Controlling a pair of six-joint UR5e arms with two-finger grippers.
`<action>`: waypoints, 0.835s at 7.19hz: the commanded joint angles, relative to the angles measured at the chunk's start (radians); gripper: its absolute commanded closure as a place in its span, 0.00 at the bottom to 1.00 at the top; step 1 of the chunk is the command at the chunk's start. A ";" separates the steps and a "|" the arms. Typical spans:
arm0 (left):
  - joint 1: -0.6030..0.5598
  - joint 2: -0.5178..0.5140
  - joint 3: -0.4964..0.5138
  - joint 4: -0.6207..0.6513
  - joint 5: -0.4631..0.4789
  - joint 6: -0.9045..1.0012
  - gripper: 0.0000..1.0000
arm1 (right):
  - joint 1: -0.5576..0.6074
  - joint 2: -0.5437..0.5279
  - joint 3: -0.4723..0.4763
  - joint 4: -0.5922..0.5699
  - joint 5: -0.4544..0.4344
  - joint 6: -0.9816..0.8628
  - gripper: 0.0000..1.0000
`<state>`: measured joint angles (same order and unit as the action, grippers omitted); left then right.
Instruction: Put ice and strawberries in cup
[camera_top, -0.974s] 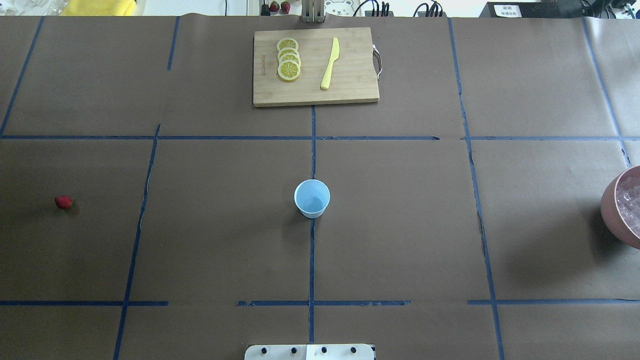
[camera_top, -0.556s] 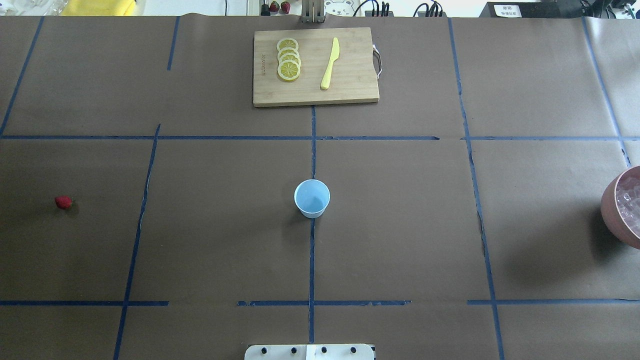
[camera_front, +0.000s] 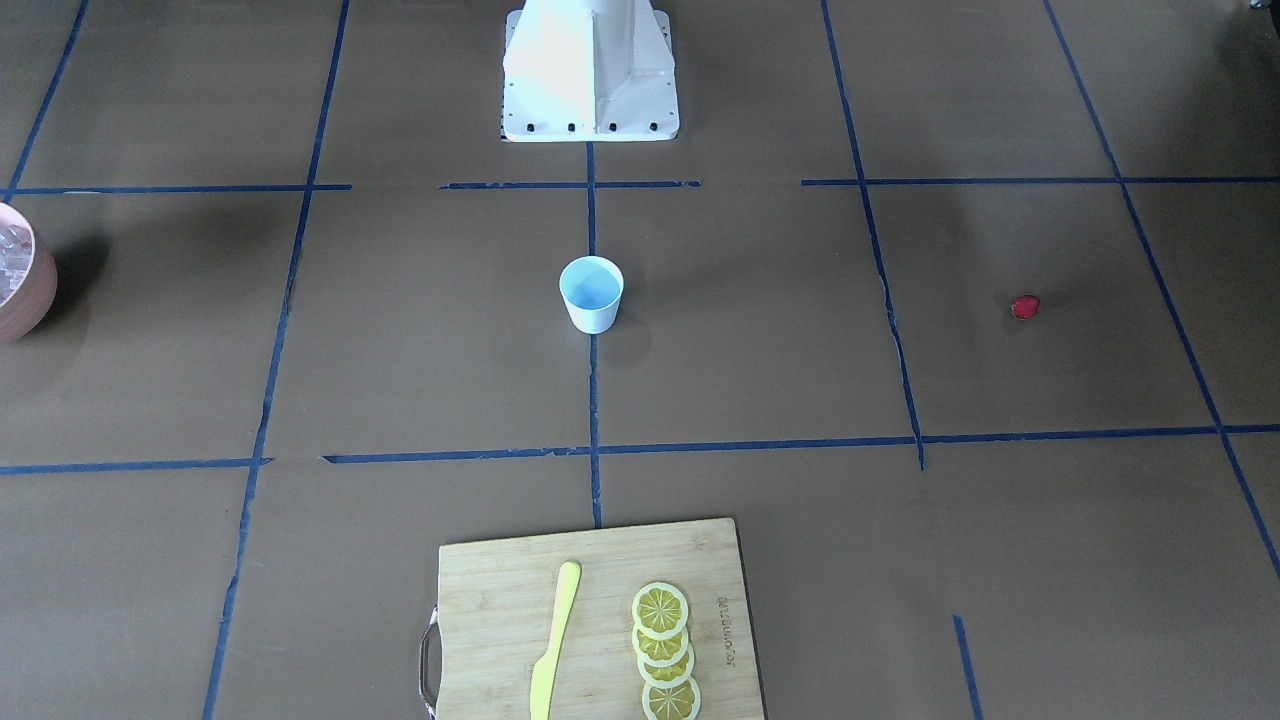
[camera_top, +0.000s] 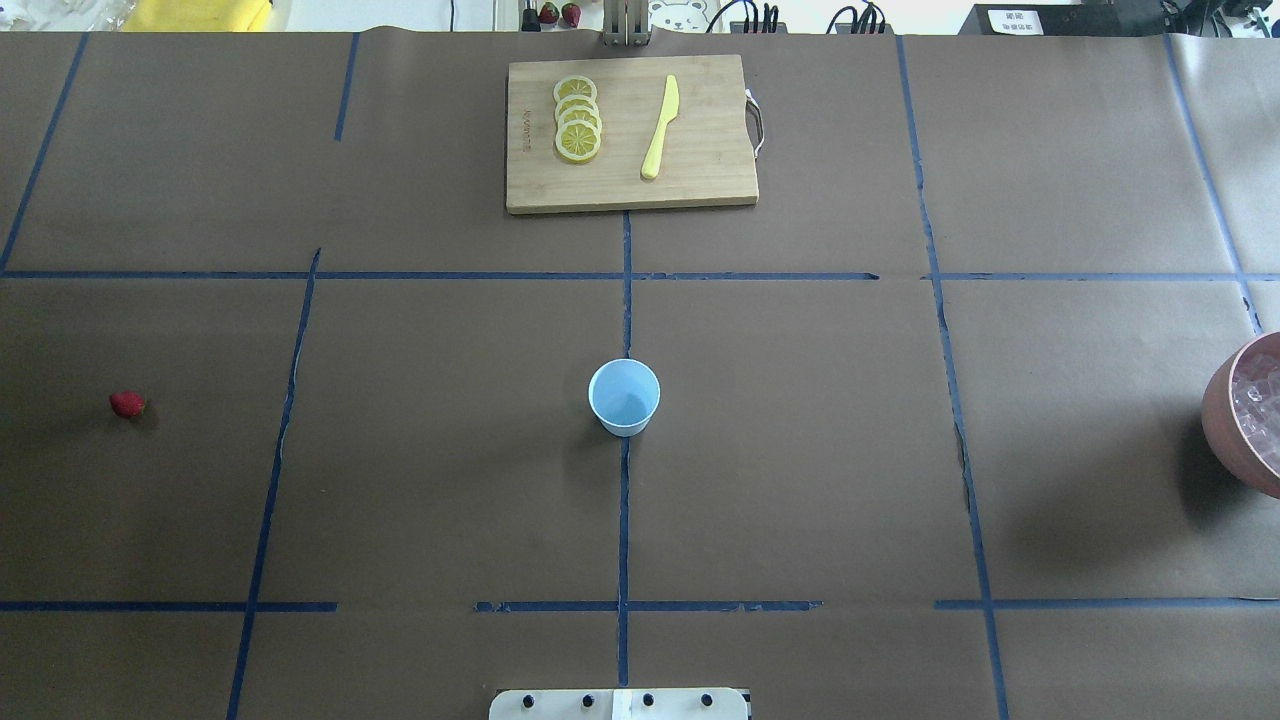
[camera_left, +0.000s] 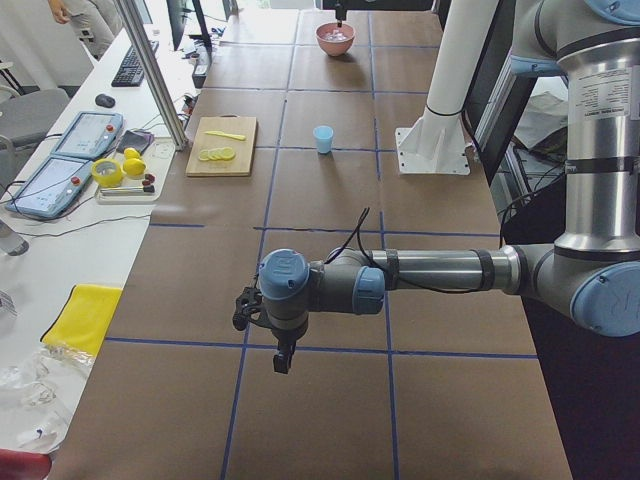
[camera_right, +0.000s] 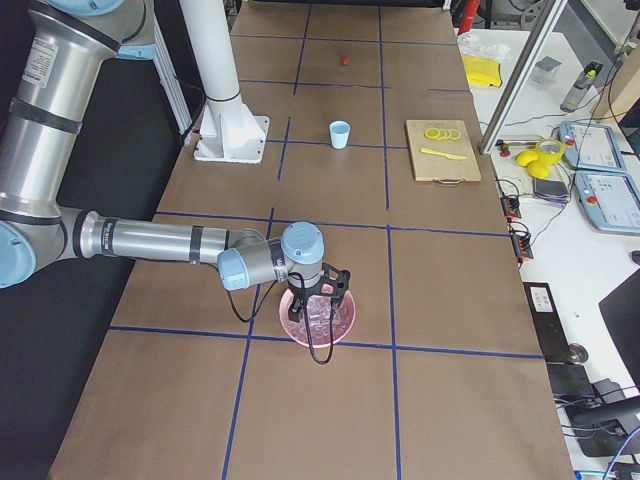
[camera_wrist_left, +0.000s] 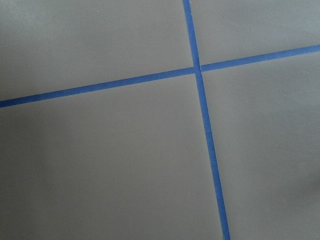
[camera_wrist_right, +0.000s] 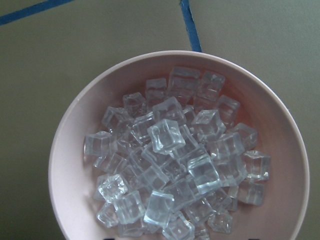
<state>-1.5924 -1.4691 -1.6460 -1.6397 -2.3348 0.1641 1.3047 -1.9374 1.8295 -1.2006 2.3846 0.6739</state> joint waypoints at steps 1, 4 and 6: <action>0.000 0.001 -0.003 0.000 0.000 0.000 0.00 | -0.047 -0.003 -0.002 0.029 -0.021 0.075 0.09; 0.000 0.001 -0.005 0.001 0.000 0.002 0.00 | -0.088 0.005 -0.025 0.029 -0.028 0.090 0.11; 0.000 0.001 -0.008 0.001 0.000 0.002 0.00 | -0.099 0.020 -0.041 0.029 -0.033 0.092 0.17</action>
<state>-1.5923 -1.4686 -1.6513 -1.6390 -2.3347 0.1648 1.2125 -1.9272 1.7965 -1.1720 2.3549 0.7631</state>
